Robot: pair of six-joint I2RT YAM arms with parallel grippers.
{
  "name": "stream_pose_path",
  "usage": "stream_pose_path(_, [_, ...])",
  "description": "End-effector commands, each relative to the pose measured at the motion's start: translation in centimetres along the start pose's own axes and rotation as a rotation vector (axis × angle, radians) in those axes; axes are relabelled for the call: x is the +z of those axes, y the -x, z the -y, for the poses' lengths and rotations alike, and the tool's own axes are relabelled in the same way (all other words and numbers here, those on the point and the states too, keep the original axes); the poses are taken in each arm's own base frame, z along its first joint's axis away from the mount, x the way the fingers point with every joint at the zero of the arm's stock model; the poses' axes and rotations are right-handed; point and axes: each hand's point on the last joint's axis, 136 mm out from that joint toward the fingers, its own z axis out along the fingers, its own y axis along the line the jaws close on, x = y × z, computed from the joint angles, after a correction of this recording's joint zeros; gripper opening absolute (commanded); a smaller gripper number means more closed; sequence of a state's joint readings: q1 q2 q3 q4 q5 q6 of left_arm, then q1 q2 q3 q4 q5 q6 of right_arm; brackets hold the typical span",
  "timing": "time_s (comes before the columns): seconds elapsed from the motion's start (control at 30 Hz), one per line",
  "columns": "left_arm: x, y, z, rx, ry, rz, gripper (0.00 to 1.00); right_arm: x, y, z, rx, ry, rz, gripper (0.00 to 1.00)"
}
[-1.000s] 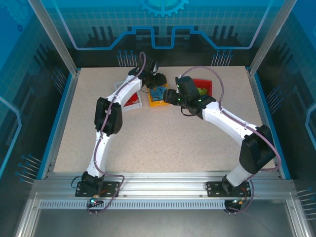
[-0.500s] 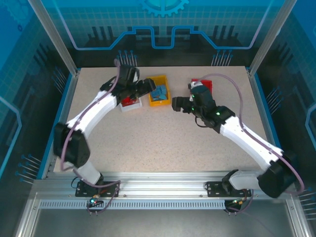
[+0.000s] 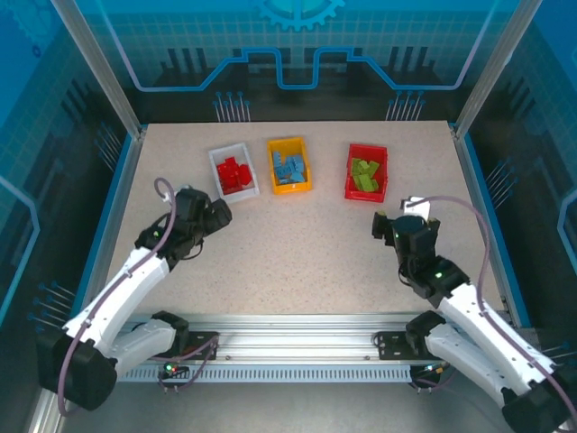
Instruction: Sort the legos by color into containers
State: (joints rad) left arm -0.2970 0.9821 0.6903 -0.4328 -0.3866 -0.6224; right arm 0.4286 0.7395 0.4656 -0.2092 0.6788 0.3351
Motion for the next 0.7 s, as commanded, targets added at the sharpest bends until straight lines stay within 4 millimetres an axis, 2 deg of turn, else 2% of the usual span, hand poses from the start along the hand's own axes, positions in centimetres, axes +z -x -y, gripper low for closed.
stream_pose_path(0.0, [1.2, 3.5, -1.4, 0.145, 0.067, 0.247, 0.99, 2.0, 1.9, 0.6, 0.009, 0.007, 0.113, 1.0])
stream_pose_path(0.13, [4.1, 4.2, -1.6, 0.308, 0.077, 0.274, 0.99, 4.6, 0.1, 1.3, -0.003, 0.03, 0.04, 1.0])
stream_pose_path(0.3, [8.5, 4.1, -3.2, 0.273, 0.071, 0.312, 0.99, 7.2, 0.2, 0.9, 0.015, 0.074, 0.098, 1.0])
stream_pose_path(0.4, [9.4, 5.5, -2.3, 0.298, 0.027, 0.372, 0.99, 8.9, -0.1, 0.7, 0.031, 0.095, 0.117, 1.0])
stream_pose_path(0.5, [10.2, 6.4, -2.0, 0.326, -0.013, 0.423, 0.99, 10.3, 0.5, 0.2, 0.002, 0.107, 0.119, 1.0])
stream_pose_path(0.53, [10.9, 6.1, -2.9, 0.286, -0.009, 0.414, 0.99, 10.6, 0.7, 0.2, -0.017, 0.103, 0.127, 1.0])
stream_pose_path(0.57, [10.8, 6.4, -2.9, 0.286, -0.028, 0.441, 0.99, 10.8, 0.9, 0.3, -0.027, 0.098, 0.144, 1.0])
stream_pose_path(0.6, [10.8, 5.7, -2.6, 0.294, -0.053, 0.407, 0.99, 11.0, 0.9, 0.6, -0.016, 0.097, 0.17, 1.0])
stream_pose_path(0.67, [11.1, 4.5, -2.8, 0.31, -0.084, 0.452, 0.99, 11.9, 0.1, 1.0, 0.019, 0.115, 0.172, 1.0])
